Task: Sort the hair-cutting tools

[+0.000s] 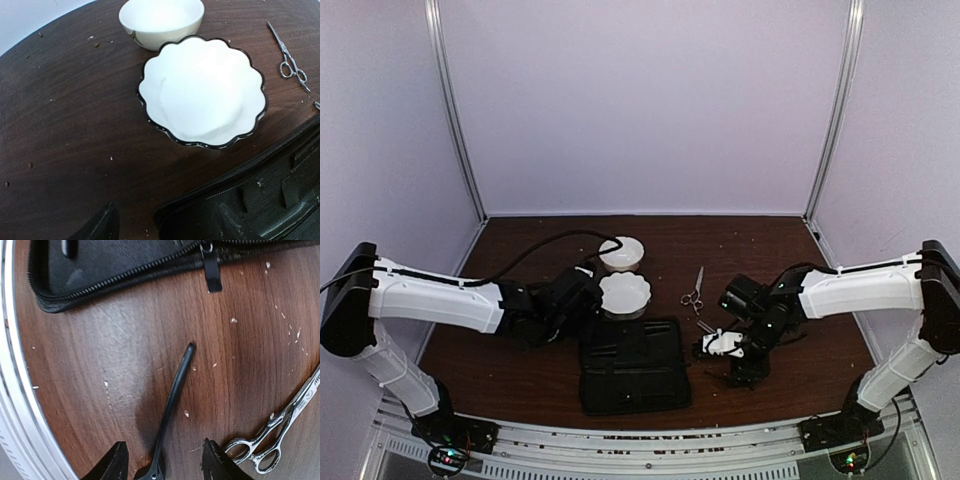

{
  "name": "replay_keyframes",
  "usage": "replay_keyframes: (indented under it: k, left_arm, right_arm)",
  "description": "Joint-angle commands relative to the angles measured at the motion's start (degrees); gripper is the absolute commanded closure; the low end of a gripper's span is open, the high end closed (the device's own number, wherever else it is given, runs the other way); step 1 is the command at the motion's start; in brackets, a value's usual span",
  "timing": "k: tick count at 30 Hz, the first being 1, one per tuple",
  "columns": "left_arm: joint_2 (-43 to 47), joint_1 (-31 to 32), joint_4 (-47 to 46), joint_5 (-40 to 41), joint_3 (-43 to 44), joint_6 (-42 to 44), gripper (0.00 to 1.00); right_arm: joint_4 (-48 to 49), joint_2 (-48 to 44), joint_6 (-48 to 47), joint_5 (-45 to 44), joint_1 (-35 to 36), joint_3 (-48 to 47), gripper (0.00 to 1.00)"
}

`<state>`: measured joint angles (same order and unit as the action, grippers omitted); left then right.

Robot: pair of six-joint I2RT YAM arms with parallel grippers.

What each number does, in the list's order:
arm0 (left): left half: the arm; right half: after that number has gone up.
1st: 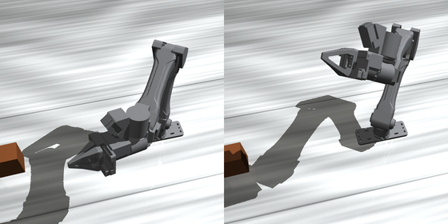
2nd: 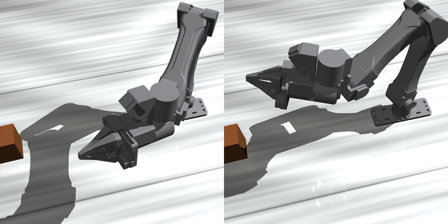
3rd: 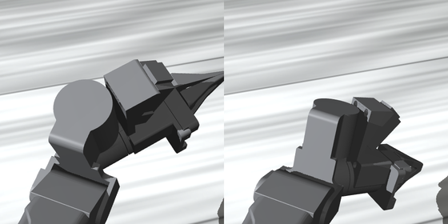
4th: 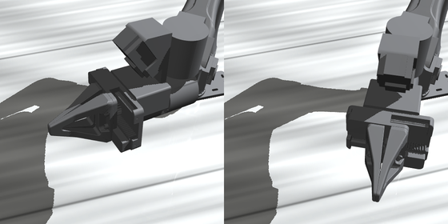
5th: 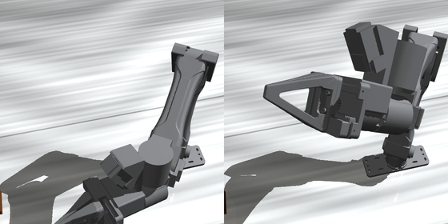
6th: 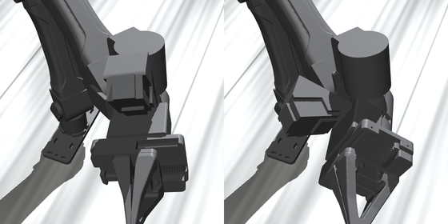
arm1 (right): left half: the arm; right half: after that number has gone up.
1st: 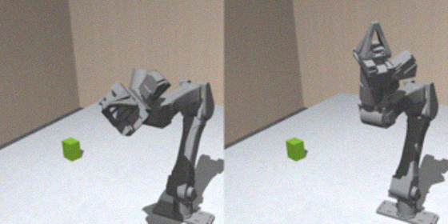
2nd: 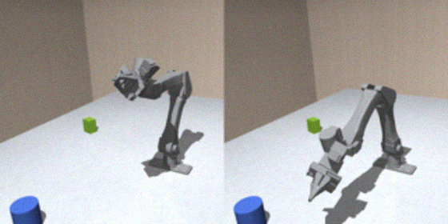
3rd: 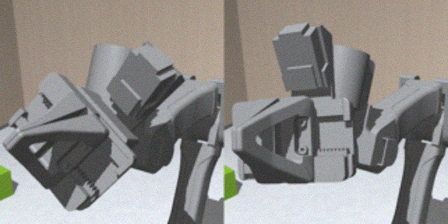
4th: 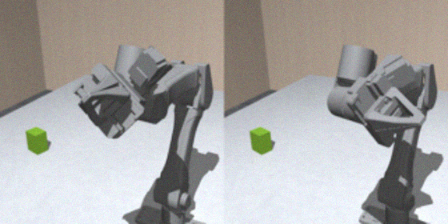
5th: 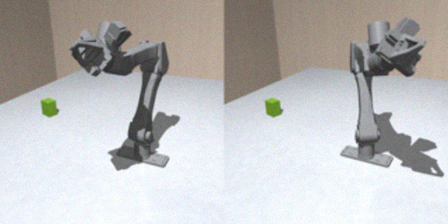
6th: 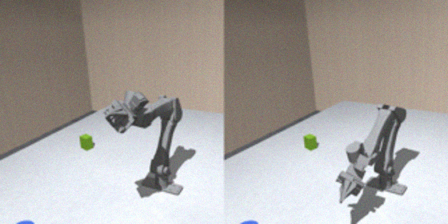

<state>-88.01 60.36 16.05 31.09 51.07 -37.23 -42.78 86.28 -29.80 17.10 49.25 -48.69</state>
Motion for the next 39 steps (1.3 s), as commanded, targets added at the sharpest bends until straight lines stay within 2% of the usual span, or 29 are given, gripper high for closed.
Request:
replay_keyframes:
  k: [1, 9, 19, 24, 25, 30, 35, 39]
  left_arm:
    - [1.6, -2.4, -2.1, -3.1, -2.6, -9.1, 0.34]
    - [3.4, -5.0, -4.1, -4.2, -6.9, -12.2, 0.39]
    - [5.2, -5.0, -4.5, -4.0, -8.0, -13.1, 0.40]
    - [5.8, -5.0, -3.1, -4.3, -7.9, -13.3, 0.40]
    - [5.8, -5.0, -2.9, -4.4, -7.9, -13.7, 0.40]
    - [5.3, -5.0, -4.0, -6.8, -8.5, -15.8, 0.35]
    - [6.0, -5.0, -7.0, -10.1, -9.7, -16.8, 0.35]
    - [5.1, -5.0, -5.3, -11.2, -9.5, -18.8, 0.44]
  right_arm:
    - [0.5, 0.8, 1.2, -4.9, 0.9, 0.0, 0.48]
    - [0.6, 2.0, 1.1, -5.8, 1.5, 0.6, 0.63]
    - [0.5, 2.9, 1.4, -5.8, 2.3, 0.9, 0.66]
    - [0.5, 3.8, 1.8, -7.1, 2.3, 1.1, 0.72]
    - [0.4, 4.1, 2.0, -7.2, 2.2, 1.0, 0.75]
    - [-0.1, 5.6, 2.3, -6.8, 2.2, 0.4, 0.99]
    - [-0.1, 4.5, 2.7, -6.6, 2.0, -0.2, 1.00]
    - [0.3, 3.3, 2.7, -6.5, 1.5, -0.2, 1.00]
